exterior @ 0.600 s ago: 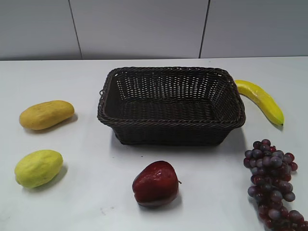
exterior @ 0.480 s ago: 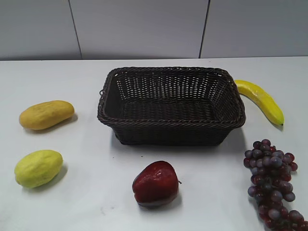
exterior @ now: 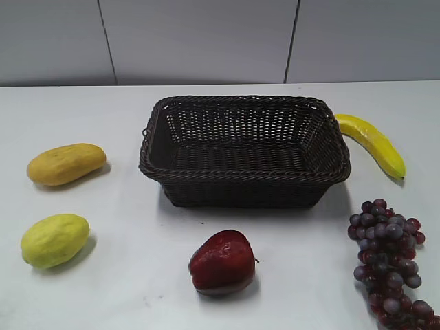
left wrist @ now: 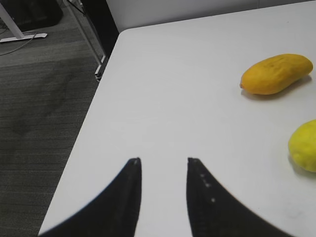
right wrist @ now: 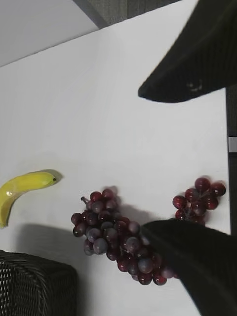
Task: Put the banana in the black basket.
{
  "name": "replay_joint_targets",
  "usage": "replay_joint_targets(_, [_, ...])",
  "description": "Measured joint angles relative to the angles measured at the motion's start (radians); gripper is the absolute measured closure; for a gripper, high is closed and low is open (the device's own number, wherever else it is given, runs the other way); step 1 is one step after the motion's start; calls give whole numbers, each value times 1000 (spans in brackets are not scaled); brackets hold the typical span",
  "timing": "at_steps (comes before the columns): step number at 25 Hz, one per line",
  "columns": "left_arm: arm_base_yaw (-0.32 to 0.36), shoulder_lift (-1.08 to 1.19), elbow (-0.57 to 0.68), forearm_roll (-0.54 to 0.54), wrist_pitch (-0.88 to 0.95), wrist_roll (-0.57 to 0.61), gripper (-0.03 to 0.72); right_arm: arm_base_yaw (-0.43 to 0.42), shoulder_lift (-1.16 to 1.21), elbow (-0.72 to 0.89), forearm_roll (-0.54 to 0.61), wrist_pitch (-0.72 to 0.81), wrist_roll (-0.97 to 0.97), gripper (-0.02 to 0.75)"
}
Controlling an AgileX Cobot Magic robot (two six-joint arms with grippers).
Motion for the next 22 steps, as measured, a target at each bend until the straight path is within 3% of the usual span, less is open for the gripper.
replay_joint_targets(11, [0,0,0,0,0,0,456,-1,498,-138,106,-156,0,176])
replay_joint_targets(22, [0,0,0,0,0,0,456,-1,1017,-469,116,-253,-108,176])
